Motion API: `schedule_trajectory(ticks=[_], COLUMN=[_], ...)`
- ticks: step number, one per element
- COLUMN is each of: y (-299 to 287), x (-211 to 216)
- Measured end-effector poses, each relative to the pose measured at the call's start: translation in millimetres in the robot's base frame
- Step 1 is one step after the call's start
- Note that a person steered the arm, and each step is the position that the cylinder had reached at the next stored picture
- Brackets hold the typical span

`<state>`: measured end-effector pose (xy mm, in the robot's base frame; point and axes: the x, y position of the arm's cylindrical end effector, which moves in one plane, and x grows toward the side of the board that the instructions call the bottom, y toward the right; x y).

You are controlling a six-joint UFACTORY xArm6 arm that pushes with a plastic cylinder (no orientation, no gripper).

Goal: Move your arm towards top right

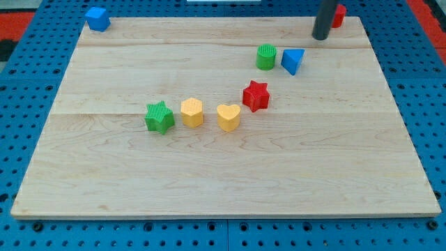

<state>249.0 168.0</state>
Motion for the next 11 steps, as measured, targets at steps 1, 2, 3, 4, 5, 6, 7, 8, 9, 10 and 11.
schedule_trajectory(ticks=[1, 2, 3, 4, 5, 6, 7, 8, 9, 10, 11], y=[-32.9, -23.1, -14.6, -14.8, -18.5, -18.7, -19.1, -19.9, -19.0, -14.5, -12.6], x=[-0.1, -21.8, -47.5, -47.6, -57.8, -57.0, -57.1, -56.4, -57.4, -57.2, -57.3])
